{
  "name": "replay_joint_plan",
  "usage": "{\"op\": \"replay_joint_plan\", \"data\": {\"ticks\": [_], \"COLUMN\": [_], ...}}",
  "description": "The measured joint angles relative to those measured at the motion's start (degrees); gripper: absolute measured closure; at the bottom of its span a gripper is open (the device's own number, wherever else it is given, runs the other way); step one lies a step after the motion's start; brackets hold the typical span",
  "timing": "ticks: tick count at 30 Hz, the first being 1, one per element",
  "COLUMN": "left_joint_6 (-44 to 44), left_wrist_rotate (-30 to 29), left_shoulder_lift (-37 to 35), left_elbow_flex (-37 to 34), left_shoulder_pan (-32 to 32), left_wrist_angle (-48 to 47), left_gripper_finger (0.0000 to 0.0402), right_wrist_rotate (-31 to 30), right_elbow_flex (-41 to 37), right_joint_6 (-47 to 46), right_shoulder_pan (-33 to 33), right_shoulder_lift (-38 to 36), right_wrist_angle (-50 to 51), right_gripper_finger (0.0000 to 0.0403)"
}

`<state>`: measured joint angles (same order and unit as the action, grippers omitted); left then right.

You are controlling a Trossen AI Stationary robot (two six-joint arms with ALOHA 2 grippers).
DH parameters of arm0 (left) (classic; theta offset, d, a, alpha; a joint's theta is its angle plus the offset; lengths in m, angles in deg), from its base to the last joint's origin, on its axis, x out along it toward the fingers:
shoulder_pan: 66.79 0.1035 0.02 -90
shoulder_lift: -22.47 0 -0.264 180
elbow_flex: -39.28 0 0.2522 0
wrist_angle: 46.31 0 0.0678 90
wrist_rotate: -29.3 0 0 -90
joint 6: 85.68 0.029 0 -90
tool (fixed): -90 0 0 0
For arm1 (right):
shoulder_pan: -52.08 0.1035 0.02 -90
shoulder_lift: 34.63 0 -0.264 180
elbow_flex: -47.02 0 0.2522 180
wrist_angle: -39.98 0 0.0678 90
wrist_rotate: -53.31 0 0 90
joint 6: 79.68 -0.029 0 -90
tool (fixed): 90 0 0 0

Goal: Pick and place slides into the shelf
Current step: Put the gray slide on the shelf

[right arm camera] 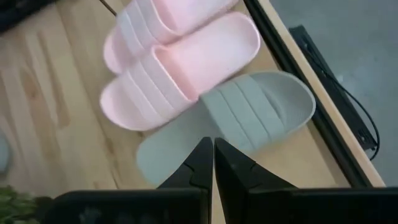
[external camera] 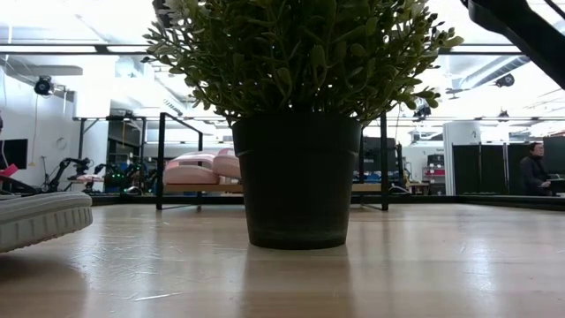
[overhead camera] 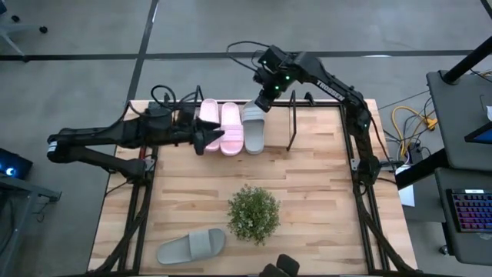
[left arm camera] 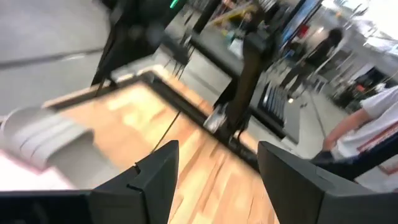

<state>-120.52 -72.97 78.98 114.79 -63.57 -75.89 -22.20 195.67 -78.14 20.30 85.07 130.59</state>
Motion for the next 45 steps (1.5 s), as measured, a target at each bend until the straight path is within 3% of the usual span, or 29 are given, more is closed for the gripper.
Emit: {"op": "replay_joint_plan", "data": {"ticks": [10,21,32,45], "left_joint_6": [-3.43,-16.28,-32.71,-46.25], "left_wrist_rotate": [5.41,7.61,4.19,3.3], "left_shoulder_lift": [-1.49,-7.24,-17.64,-13.7], "left_elbow_flex": [-1.61,-13.72,-23.29,-25.8], "left_shoulder_pan": [-1.09,-4.28,-10.12,-23.54], "left_wrist_angle": [-13.61,-13.35,-11.59,-8.87], "left_gripper_finger": [0.0198,0.0198,0.0198,0.0198], "right_wrist_rotate": [0.09,0.78,1.95,2.46], "right_elbow_flex": [0.01,-0.04,-0.07,-0.13], "right_joint_6": [-3.25,-8.39,-12.15,-16.25], "right_shoulder_pan": [3.4,11.32,20.37,30.54], "right_shoulder_lift": [-6.03,-10.37,-11.84,-11.62], "right_wrist_angle": [-0.35,-4.63,-10.07,-20.6], "right_gripper_finger": [0.0394,0.0394,0.0394,0.0394]}}
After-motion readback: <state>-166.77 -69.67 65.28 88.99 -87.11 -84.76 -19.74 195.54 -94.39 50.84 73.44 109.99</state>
